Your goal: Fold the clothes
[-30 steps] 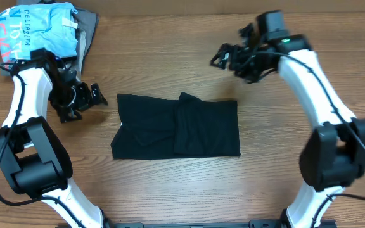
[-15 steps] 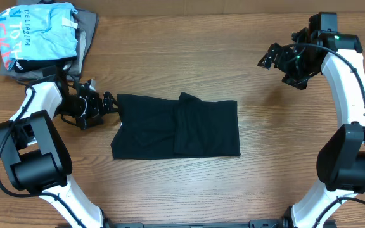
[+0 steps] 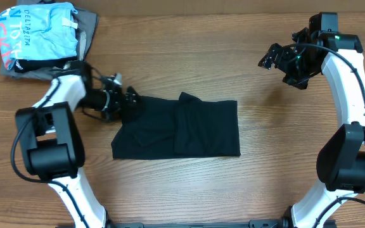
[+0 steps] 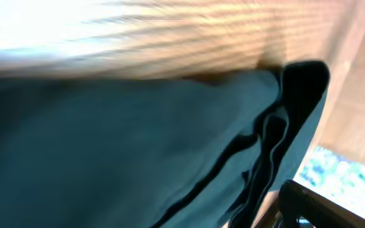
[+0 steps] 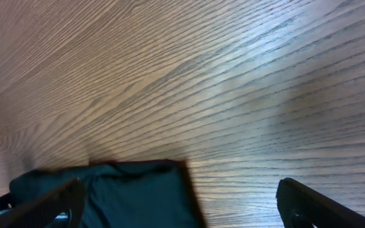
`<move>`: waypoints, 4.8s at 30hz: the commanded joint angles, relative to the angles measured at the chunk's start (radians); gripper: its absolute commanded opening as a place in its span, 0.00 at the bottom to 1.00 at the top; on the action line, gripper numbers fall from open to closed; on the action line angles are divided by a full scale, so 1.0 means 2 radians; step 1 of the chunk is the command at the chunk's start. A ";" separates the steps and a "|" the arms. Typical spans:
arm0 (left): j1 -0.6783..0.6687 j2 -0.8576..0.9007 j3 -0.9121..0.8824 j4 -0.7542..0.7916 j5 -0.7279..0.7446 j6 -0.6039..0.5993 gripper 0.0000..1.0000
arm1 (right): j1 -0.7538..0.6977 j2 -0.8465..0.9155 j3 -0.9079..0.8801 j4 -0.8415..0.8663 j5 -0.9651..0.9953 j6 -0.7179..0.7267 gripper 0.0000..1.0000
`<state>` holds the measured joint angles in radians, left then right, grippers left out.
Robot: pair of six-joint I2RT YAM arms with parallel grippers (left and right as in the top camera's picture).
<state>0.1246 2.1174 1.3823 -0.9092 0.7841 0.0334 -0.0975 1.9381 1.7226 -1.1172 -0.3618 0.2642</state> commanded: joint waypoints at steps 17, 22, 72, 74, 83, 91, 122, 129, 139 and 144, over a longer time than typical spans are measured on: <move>0.002 0.055 0.062 -0.133 -0.347 -0.122 0.04 | -0.001 -0.005 -0.003 -0.011 0.014 -0.004 1.00; 0.006 0.055 0.178 -0.217 -0.383 -0.141 0.04 | 0.001 -0.004 -0.028 -0.003 0.014 -0.002 1.00; -0.284 0.069 0.392 -0.322 -0.484 -0.200 0.04 | 0.064 -0.003 -0.155 0.114 0.009 0.023 0.99; -0.251 0.069 0.409 -0.336 -0.484 -0.205 0.04 | 0.064 -0.003 -0.155 0.113 0.009 0.023 0.99; -0.108 0.069 0.479 -0.390 -0.488 -0.207 0.04 | 0.064 -0.003 -0.155 0.113 0.009 0.023 0.99; -0.121 0.069 0.479 -0.390 -0.458 -0.202 0.04 | 0.064 -0.003 -0.155 0.116 0.009 0.023 0.99; -0.240 0.072 0.358 -0.267 -0.227 -0.104 0.52 | 0.066 -0.003 -0.155 0.113 0.009 0.023 0.99; -0.212 0.072 0.436 -0.321 -0.399 -0.123 0.56 | 0.065 -0.003 -0.155 0.111 0.009 0.023 1.00; -0.196 0.074 0.430 -0.343 -0.431 -0.155 0.63 | 0.066 -0.003 -0.155 0.111 0.009 0.023 1.00; -0.199 0.076 0.401 -0.312 -0.381 -0.146 0.63 | 0.066 -0.003 -0.155 0.111 0.009 0.023 1.00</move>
<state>-0.2623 2.2616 2.2189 -1.5589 -0.0372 -0.2554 0.0280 1.9385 1.4174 -0.8986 -0.3405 0.3103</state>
